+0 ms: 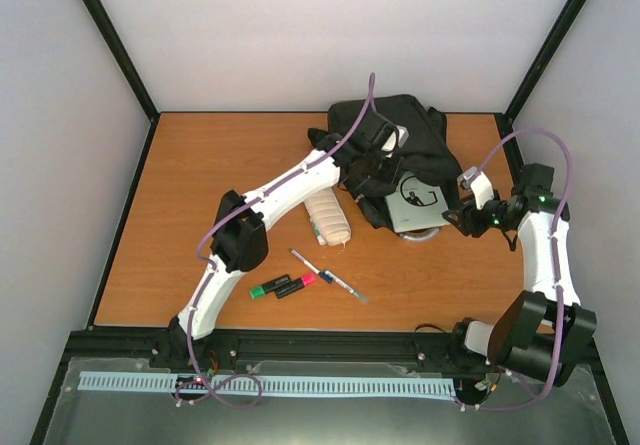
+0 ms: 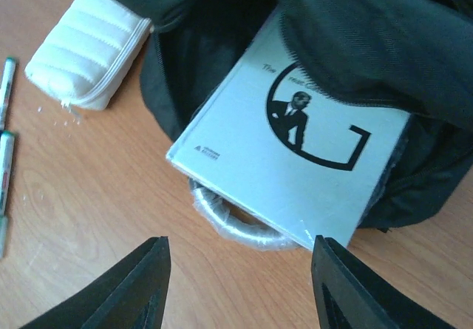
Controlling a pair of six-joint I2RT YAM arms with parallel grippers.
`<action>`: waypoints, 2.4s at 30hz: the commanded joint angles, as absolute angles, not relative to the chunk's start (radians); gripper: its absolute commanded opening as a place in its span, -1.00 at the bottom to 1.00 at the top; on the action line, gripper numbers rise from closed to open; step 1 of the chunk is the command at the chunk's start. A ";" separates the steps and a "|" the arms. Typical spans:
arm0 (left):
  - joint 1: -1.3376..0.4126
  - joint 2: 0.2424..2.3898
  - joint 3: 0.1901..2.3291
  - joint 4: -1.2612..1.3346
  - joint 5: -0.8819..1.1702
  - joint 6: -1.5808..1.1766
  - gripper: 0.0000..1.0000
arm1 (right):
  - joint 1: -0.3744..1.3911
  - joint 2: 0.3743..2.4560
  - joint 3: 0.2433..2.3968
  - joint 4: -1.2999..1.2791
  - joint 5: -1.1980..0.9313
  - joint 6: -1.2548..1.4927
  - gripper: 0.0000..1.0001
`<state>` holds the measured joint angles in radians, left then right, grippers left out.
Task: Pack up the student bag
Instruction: Place the book in the student bag.
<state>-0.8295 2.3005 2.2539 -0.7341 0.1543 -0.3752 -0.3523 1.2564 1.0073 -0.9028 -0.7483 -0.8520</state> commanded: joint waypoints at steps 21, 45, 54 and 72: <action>-0.830 2.206 2.172 -0.620 0.187 -0.447 -0.98 | -0.235 1.011 0.751 -0.767 -0.413 -1.053 -0.12; -0.831 2.149 2.235 -0.711 0.250 -0.400 -0.98 | 0.026 1.179 0.698 -0.472 -0.146 -1.265 0.22; -0.831 2.148 2.232 -0.737 0.241 -0.372 -0.98 | 0.104 1.239 0.698 -0.435 -0.067 -1.296 0.13; -0.830 2.151 2.235 -0.732 0.252 -0.358 -0.98 | 0.120 1.352 0.718 -0.267 -0.016 -1.231 -0.11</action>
<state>-0.8291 2.2333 2.1876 -0.7635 0.2081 -0.3771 0.1074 1.3338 0.6933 -0.3714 -0.0364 -1.2667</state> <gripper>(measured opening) 0.041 0.474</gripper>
